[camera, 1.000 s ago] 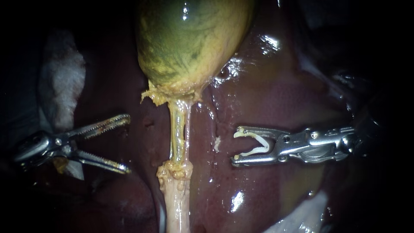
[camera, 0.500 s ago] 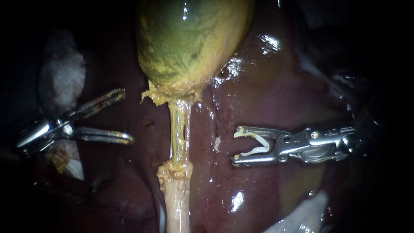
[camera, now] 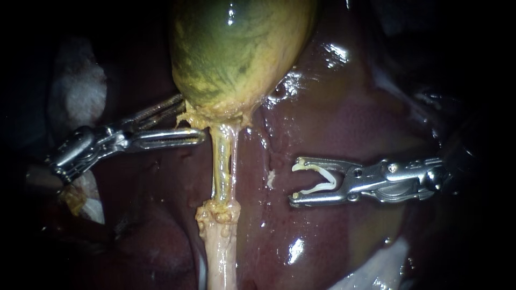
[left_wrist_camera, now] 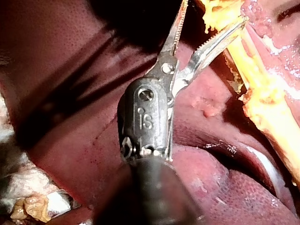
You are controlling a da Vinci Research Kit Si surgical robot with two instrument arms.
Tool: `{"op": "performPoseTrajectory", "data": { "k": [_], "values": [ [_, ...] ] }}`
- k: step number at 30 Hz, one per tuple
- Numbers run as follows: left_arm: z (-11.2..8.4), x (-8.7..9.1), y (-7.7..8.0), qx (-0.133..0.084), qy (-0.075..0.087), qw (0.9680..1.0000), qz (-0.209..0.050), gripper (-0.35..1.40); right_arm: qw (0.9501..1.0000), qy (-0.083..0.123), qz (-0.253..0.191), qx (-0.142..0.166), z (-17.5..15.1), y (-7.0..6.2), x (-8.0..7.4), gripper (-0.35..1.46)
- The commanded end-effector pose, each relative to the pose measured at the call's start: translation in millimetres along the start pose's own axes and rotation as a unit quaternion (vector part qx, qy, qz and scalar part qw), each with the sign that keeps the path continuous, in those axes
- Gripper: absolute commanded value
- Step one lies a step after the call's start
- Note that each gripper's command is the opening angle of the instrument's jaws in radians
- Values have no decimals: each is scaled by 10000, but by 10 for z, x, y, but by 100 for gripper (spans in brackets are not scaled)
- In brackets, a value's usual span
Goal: Grabbing gallbladder
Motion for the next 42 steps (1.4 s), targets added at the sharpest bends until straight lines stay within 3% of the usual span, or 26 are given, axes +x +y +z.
{"op": "performPoseTrajectory", "data": {
  "k": [1, 5, 23, 34, 42],
  "values": [
    [0, 0, 1, -7, -1, 10000, -18, 53, 10000, 4, -1, -12, 0, 0, 0, 59],
    [-3, -2, 3, -18, -1, 9999, -136, 31, 10000, 4, 29, -12, -1, 0, 0, 59],
    [-16, -3, 2, -46, -5, 9993, -367, -18, 10000, 4, 29, -12, -1, 0, 0, 59],
    [-30, -6, 6, -71, -14, 9992, -393, -21, 10000, 4, 29, -12, -1, 0, 0, 59],
    [-58, -3, 15, -134, -39, 9991, -410, -21, 10000, 4, 29, -11, -1, 0, 0, 59]
  ]
}}
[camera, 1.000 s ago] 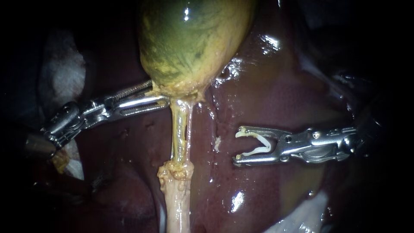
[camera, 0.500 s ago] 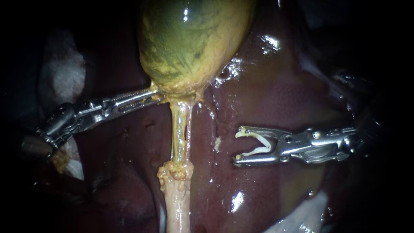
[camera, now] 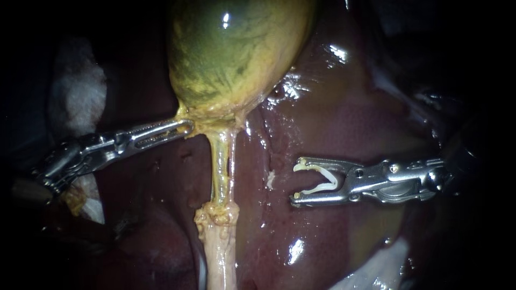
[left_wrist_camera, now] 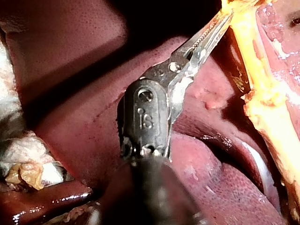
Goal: Grabbing gallbladder
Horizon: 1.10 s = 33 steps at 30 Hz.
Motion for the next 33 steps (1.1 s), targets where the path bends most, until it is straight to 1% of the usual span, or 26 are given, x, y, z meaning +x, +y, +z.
{"op": "performPoseTrajectory", "data": {
  "k": [1, 4, 9, 11, 14, 19, 33],
  "values": [
    [-4, 3, 1, -6, 2, 10000, -7, -23, 10000, 0, -1, 1, 0, 0, 0, 59],
    [-12, 11, 2, 14, -1, 10000, -37, -23, 10000, 0, -1, 1, 0, 0, 0, 59],
    [-18, 27, 5, 40, -7, 9999, -95, -23, 10000, 0, -1, 1, 0, 0, 0, 59],
    [-20, 34, 8, 44, -25, 9999, -149, -24, 10000, 0, -1, 1, 0, 0, 0, 59],
    [-22, 45, 15, 40, -4, 9999, -164, -26, 10000, 0, -1, 1, 0, 0, 0, 59],
    [-25, 58, 22, 34, 29, 9999, -157, -29, 10000, 0, -1, 1, 0, 0, 0, 59],
    [-30, 66, 23, 52, 24, 9999, -158, -29, 10000, 0, -1, 1, 0, 0, 0, 59]
  ]
}}
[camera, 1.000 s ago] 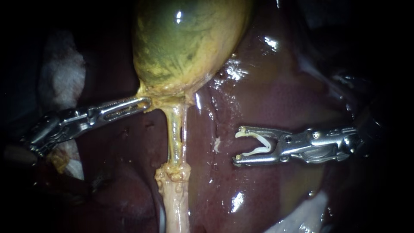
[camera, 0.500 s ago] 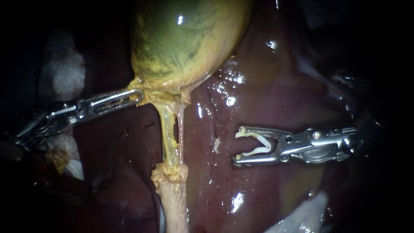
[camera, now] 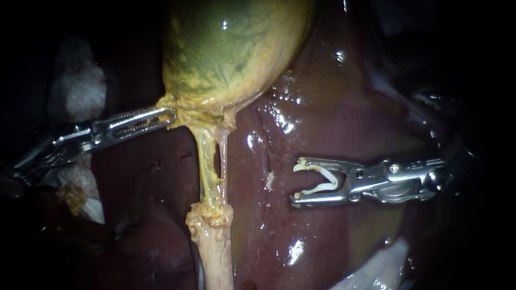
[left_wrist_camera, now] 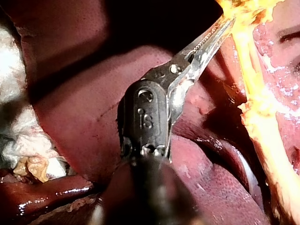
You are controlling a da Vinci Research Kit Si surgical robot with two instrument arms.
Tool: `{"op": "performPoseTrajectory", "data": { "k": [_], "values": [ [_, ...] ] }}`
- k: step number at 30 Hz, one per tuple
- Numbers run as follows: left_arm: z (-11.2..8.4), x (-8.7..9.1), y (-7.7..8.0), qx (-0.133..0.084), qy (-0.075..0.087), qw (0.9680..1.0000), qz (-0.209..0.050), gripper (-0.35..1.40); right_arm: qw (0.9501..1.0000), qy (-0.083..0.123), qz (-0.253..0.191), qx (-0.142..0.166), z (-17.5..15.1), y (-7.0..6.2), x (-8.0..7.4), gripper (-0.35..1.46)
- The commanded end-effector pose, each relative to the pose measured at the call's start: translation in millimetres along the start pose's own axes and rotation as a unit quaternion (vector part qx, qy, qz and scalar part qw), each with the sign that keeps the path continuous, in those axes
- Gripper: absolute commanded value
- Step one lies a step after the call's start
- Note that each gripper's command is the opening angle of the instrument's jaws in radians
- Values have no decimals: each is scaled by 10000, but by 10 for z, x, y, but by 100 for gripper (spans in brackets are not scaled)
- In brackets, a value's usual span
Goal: Grabbing gallbladder
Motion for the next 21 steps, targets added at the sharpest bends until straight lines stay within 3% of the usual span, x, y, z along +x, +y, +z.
{"op": "performPoseTrajectory", "data": {
  "k": [1, 21],
  "values": [
    [0, 0, 0, 4, -2, 10000, -7, -31, 10000, 1, 0, -1, 0, 0, 0, 59],
    [0, 1, 0, 27, 17, 10000, -14, -33, 10000, 1, 0, -1, 0, 0, 0, 59]
  ]
}}
